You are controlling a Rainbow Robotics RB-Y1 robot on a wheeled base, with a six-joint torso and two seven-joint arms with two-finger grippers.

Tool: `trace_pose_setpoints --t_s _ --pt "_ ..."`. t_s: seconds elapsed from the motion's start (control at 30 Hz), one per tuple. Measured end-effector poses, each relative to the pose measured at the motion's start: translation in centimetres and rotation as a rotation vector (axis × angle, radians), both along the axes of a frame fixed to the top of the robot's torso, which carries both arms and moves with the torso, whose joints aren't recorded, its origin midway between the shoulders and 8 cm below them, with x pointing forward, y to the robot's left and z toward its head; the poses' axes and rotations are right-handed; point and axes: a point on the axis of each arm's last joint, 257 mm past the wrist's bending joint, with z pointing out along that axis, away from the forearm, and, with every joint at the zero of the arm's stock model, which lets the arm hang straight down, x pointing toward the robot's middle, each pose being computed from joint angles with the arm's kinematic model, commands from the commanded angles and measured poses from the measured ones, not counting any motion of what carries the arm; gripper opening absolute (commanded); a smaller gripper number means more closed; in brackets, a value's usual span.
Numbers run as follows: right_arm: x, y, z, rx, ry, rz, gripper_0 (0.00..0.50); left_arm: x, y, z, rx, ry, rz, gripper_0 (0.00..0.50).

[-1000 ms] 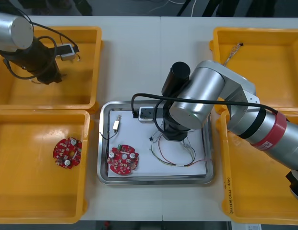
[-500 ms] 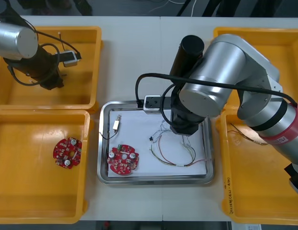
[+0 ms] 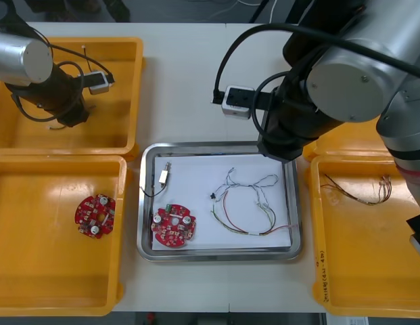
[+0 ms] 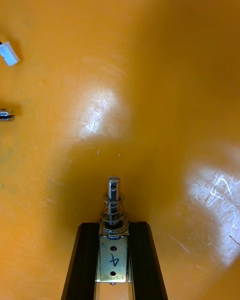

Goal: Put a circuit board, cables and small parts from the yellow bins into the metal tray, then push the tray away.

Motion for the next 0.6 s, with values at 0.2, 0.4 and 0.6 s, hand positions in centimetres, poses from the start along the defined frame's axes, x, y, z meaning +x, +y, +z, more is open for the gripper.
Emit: trace_pose_setpoints --t_s 0.2,0.4,0.6 --pt "-0.5 -0.1 1.6 0.08 0.03 0.014 0.5 -0.2 -0.1 0.0 -0.006 0.01 0.002 0.0" --pt "-1.0 -2.2 2.3 0.116 0.072 -0.045 0.5 -0.9 0.1 0.3 -0.026 0.044 0.02 0.0" --pt "-1.1 -4.8 4.0 0.2 0.06 -0.196 0.5 -1.6 0.4 1.6 -0.068 0.072 0.046 0.0"
